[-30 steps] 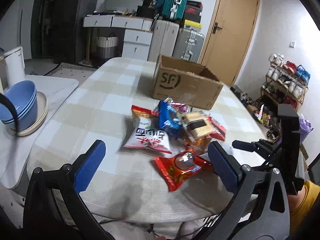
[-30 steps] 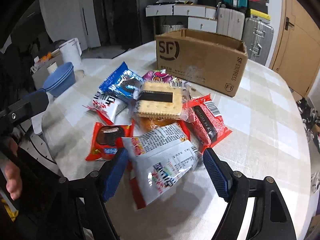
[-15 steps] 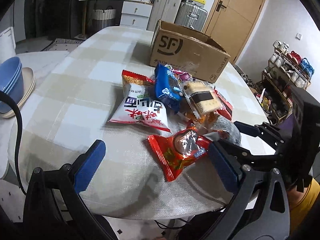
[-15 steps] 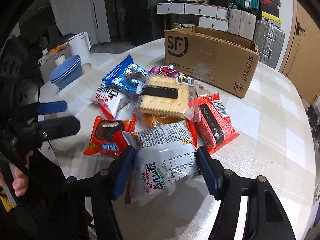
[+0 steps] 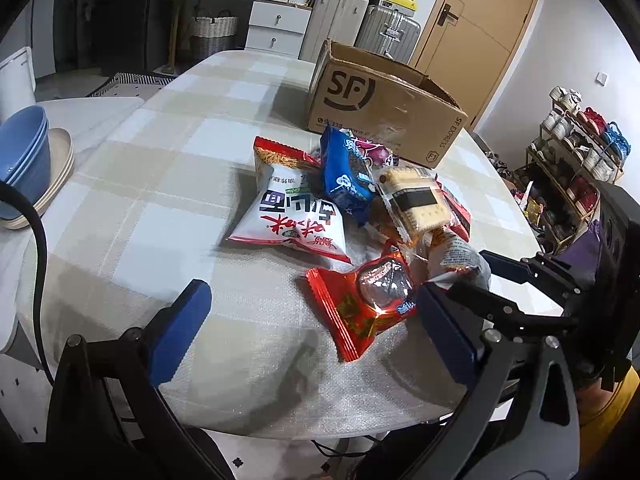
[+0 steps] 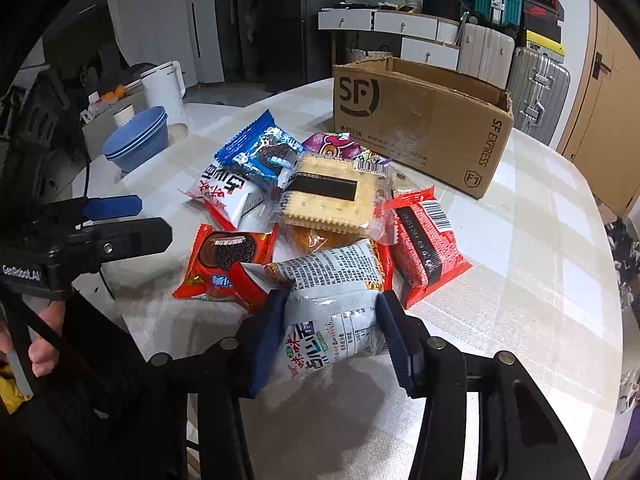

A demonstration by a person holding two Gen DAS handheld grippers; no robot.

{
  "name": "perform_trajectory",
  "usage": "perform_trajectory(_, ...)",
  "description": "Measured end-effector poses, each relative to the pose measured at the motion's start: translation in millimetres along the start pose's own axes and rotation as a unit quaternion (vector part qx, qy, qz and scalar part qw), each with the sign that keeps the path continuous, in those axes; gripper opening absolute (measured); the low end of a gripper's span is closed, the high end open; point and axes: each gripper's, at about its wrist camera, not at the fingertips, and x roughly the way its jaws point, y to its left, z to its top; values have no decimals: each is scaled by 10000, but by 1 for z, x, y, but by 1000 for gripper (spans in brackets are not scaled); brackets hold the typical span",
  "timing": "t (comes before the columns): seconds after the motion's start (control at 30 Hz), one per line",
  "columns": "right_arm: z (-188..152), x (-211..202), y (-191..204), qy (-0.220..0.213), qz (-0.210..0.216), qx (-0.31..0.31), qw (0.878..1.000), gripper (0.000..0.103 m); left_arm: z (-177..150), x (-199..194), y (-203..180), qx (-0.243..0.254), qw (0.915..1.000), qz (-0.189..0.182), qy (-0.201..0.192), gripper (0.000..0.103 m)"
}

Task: Organize snacks
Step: 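Grasp the white noodle bag with the right gripper while the left grasps the red cake packet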

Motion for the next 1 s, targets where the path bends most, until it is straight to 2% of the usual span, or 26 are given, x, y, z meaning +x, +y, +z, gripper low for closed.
perform_trajectory(0.17, -1, -8, -5, -73, 56, 188, 9998, 43, -1, 1, 1, -3, 10000, -18, -7, 102)
perform_trajectory(0.4, -2, -17, -9, -165, 190, 406, 9989, 42, -3, 6, -2, 24, 10000, -26, 83, 102)
perform_trajectory(0.47, -3, -15, -6, -90, 165, 338, 9992, 42, -3, 7, -3, 42, 10000, -18, 84, 102)
perform_trajectory(0.6, -7, -13, 12, -104, -186, -175, 9996, 44, -3, 8, -2, 23, 9999, -19, 97, 102)
perform_trajectory(0.7, -8, -8, 10, -49, -217, -203, 9995, 54, -3, 8, -3, 24, 9999, -20, 96, 102)
perform_trajectory(0.9, -6, 1, -13, 63, -22, 291, 9996, 67, -3, 7, -3, 5, 10000, -52, 84, 102)
perform_trajectory(0.93, -6, 3, -14, 93, -11, 328, 9994, 74, -4, 7, -2, 9, 9999, -55, 87, 102)
perform_trajectory(1.0, -8, 11, -16, 258, 125, 392, 9988, 78, -4, 8, -3, 18, 9999, -71, 108, 102)
